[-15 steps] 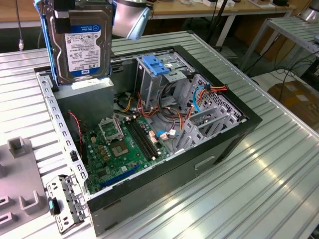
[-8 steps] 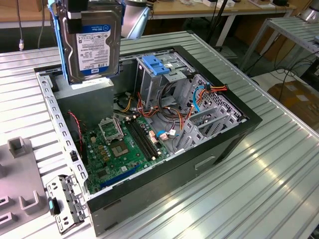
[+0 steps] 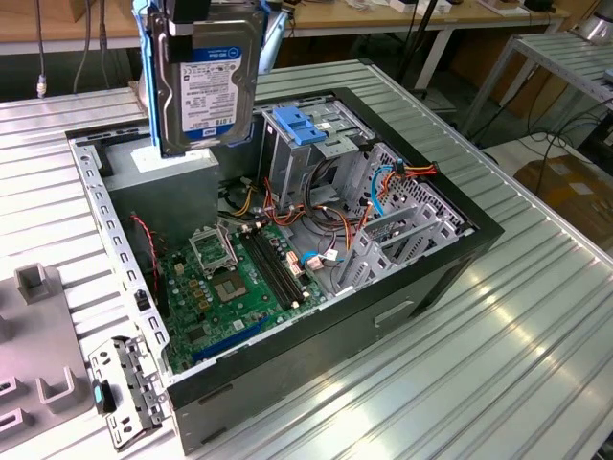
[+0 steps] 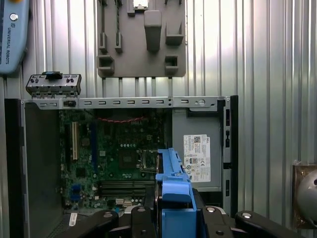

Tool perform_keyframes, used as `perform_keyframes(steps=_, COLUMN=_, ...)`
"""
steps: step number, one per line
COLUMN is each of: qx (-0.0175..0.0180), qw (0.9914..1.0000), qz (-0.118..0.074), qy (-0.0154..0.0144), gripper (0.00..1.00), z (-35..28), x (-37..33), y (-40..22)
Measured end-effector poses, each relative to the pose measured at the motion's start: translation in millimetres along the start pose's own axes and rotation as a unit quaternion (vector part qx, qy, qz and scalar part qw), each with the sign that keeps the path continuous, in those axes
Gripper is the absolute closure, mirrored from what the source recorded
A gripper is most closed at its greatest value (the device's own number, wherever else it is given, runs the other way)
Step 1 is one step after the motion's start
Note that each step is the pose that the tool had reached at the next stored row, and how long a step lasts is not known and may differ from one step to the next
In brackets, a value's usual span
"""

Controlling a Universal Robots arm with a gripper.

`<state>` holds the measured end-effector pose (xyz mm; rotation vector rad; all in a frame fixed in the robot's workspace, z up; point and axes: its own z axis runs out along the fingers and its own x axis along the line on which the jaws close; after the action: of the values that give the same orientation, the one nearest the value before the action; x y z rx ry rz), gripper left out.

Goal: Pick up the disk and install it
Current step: 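Pick up the disk, then insert the disk into the insertion slot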

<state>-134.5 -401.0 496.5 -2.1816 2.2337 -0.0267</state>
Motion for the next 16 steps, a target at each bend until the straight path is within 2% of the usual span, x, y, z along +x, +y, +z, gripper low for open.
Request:
perform_keyframes(steps=2, qx=0.0000, qw=1.00000, qz=0.000, qy=0.0002, gripper=0.63, z=0.1, x=0.0, y=-2.9)
perform_keyframes(steps=16, qx=0.0000, qw=1.00000, qz=0.000, qy=0.0003, gripper=0.63, z=0.2, x=1.9, y=-3.7)
